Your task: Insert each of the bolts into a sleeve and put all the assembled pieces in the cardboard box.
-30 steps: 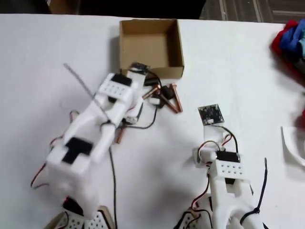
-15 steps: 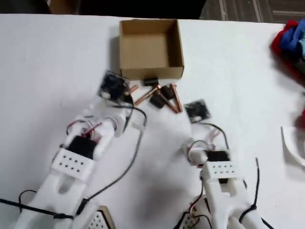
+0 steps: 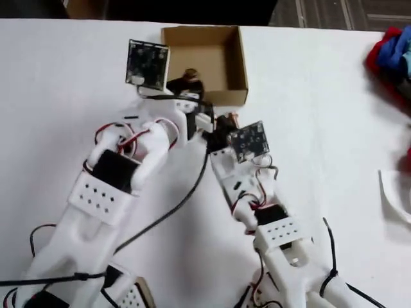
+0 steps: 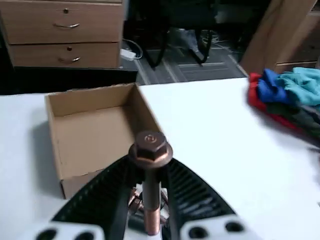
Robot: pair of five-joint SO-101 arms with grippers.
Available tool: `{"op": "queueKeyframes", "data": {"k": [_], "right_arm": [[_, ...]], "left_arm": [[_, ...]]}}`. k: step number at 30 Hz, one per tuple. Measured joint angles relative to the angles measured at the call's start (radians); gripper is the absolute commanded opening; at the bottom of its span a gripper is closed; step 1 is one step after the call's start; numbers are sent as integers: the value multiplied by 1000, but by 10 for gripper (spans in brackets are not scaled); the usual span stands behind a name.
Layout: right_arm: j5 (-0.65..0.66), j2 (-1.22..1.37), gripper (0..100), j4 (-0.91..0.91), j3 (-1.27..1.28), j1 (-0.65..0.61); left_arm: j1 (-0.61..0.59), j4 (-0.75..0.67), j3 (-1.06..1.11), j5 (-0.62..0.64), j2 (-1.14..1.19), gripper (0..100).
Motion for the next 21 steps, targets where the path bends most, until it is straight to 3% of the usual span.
{"op": "queueKeyframes", "data": {"k": [6,21], "right_arm": [[-21,0,21,-100,0,-43],[-21,0,21,-103,0,-91]], "left_arm": [[8,15,-12,5,2,27],[8,-40,34,92,3,27]]}}
